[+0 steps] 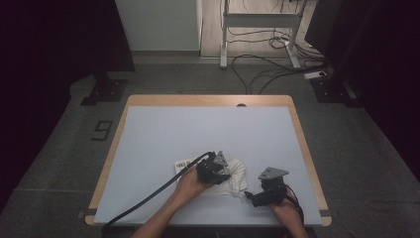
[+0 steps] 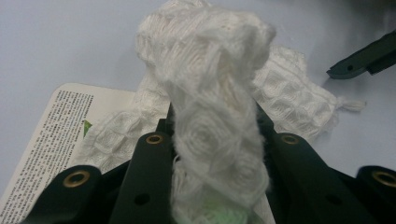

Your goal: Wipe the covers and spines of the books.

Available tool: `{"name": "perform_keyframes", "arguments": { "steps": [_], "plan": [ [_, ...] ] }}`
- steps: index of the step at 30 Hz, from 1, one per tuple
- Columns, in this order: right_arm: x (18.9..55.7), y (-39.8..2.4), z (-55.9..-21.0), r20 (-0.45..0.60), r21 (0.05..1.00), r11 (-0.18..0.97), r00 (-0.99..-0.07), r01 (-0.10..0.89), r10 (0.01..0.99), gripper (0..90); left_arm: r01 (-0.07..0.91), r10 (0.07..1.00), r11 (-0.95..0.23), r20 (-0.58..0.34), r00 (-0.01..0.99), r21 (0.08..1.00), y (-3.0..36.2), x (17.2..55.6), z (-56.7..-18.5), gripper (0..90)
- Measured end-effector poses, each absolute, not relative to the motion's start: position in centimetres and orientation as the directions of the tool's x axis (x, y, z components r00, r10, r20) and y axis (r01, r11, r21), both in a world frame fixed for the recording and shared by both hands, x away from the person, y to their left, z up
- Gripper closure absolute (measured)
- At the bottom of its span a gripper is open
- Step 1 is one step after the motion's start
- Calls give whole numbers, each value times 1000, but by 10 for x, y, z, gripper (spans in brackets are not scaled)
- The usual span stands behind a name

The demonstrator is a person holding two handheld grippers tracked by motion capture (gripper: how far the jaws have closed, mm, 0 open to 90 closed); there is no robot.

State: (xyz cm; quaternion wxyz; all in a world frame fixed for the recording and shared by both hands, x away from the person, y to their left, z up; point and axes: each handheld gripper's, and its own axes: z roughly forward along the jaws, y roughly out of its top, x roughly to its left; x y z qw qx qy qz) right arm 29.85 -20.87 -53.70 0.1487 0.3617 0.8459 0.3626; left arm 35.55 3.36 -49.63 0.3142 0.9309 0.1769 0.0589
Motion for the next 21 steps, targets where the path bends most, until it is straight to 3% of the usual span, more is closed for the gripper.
{"name": "perform_keyframes", "arguments": {
  "steps": [21],
  "plan": [
    [299,-209,-537,11,721,475,-694,504,720,4,269,375,-710,26,927,651,43,356,-452,703]
  ]
}}
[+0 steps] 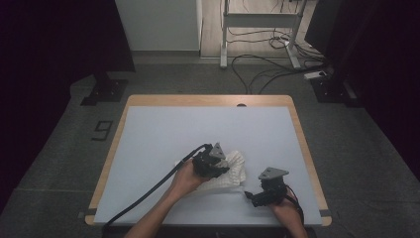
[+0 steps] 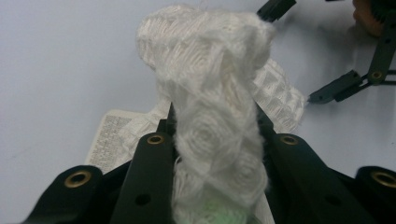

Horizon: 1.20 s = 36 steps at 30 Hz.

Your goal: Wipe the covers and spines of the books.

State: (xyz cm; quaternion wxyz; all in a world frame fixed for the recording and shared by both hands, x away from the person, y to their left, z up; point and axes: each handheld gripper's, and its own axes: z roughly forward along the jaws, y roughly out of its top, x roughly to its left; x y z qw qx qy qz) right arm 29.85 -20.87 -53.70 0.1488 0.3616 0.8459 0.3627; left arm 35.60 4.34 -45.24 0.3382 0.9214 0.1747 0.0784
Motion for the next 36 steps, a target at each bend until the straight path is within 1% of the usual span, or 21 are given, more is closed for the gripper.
{"name": "perform_keyframes", "arguments": {
  "steps": [9,13,15,23,36],
  "plan": [
    [299,-209,-537,12,720,476,-695,505,719,4,249,379,-704,55,924,665,48,356,-428,703],
    [299,-209,-537,11,720,477,-695,504,719,4,264,384,-689,30,923,675,52,359,-423,703],
    [299,-209,-537,11,720,477,-695,504,719,4,266,389,-689,34,921,674,55,360,-422,702],
    [298,-209,-537,11,721,475,-694,504,720,4,283,435,-689,68,898,668,71,367,-415,692],
    [299,-209,-537,11,722,475,-695,503,719,4,344,535,-635,72,842,692,110,377,-409,677]
  ]
}}
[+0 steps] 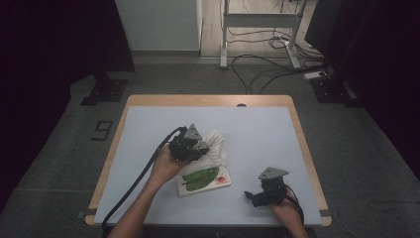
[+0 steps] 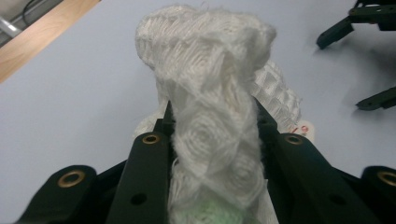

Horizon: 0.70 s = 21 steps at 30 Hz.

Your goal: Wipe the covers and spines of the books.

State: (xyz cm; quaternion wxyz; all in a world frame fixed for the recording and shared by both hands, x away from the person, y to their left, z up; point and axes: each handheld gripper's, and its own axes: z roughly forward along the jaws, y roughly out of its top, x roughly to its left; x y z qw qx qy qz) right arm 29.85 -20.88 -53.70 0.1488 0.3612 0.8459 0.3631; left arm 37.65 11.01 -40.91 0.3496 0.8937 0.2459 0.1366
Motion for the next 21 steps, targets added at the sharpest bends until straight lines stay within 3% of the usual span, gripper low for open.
{"name": "perform_keyframes", "arguments": {
  "steps": [21],
  "plan": [
    [298,-209,-537,11,722,475,-694,504,720,4,439,680,-556,82,728,706,185,389,-404,674]
  ]
}}
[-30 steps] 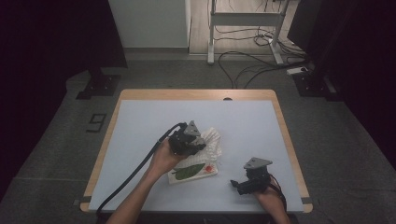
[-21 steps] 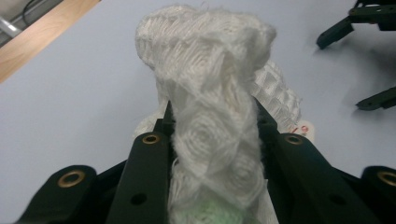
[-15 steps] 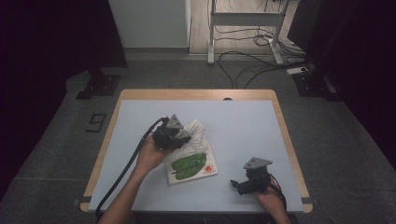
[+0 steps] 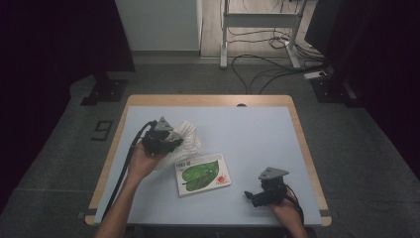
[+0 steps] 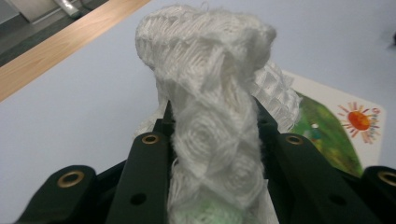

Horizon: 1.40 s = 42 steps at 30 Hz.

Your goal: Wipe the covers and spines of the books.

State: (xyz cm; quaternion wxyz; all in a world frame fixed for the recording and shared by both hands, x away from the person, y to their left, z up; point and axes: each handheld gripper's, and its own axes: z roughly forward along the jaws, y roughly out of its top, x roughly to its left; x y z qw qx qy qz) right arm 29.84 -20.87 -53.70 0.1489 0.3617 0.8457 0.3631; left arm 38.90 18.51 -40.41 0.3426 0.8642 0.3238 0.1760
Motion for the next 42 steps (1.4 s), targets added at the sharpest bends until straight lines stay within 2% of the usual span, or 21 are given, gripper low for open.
{"name": "perform_keyframes", "arguments": {
  "steps": [25,42],
  "plan": [
    [298,-209,-537,11,722,475,-694,503,720,4,537,822,-449,96,561,714,270,403,-408,654],
    [298,-209,-537,11,722,474,-694,504,720,4,629,869,-362,5,495,688,288,426,-469,630]
  ]
}}
